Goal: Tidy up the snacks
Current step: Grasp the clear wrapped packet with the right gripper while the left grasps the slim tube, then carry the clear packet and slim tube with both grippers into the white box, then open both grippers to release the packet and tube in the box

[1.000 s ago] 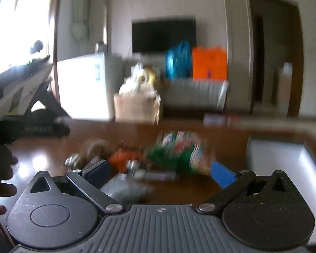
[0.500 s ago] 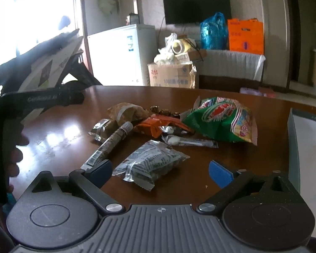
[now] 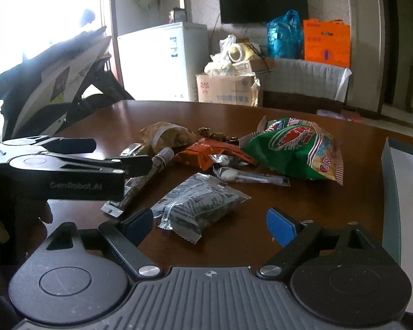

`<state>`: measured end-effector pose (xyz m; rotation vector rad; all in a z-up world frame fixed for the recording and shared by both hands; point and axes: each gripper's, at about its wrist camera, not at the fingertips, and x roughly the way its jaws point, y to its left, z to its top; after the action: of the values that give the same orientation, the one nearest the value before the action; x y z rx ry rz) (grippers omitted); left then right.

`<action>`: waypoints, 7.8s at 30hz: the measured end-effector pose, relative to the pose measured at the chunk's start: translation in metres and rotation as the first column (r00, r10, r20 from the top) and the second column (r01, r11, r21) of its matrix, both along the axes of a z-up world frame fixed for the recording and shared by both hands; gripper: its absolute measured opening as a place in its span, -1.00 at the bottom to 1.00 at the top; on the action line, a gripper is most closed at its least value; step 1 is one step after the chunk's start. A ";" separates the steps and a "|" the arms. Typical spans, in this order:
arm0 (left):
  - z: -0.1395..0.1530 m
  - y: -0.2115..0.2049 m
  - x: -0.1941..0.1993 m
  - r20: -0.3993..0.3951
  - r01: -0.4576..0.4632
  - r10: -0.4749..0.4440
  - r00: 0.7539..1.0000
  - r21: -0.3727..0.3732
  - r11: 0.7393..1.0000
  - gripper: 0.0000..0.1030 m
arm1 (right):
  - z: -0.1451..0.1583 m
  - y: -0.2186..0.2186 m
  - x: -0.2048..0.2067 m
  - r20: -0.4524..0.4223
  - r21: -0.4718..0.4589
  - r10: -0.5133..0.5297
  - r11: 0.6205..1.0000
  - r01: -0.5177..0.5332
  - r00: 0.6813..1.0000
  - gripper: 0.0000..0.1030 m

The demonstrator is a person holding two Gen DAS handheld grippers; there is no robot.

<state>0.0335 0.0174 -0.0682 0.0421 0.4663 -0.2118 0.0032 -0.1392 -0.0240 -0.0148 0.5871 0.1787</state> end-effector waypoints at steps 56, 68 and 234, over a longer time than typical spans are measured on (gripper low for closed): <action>-0.026 -0.017 0.054 -0.219 0.046 -0.043 0.975 0.007 0.999 0.99 | -0.011 0.008 0.018 -0.079 -0.017 -0.035 0.999 0.034 0.996 0.84; -0.033 -0.017 0.068 -0.226 -0.022 0.033 0.973 0.053 0.998 0.99 | -0.017 0.002 0.026 -0.096 0.014 -0.060 0.998 0.062 0.994 0.77; -0.003 -0.329 0.009 -0.046 0.502 -0.503 0.863 -0.033 0.864 -0.60 | 0.010 -0.217 -0.068 -0.078 0.008 -0.479 0.877 0.481 0.874 0.47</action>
<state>0.0430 -0.3119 -0.0714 0.1399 0.5007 -0.7367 -0.0651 -0.3558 -0.0141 0.1654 0.6452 -0.3005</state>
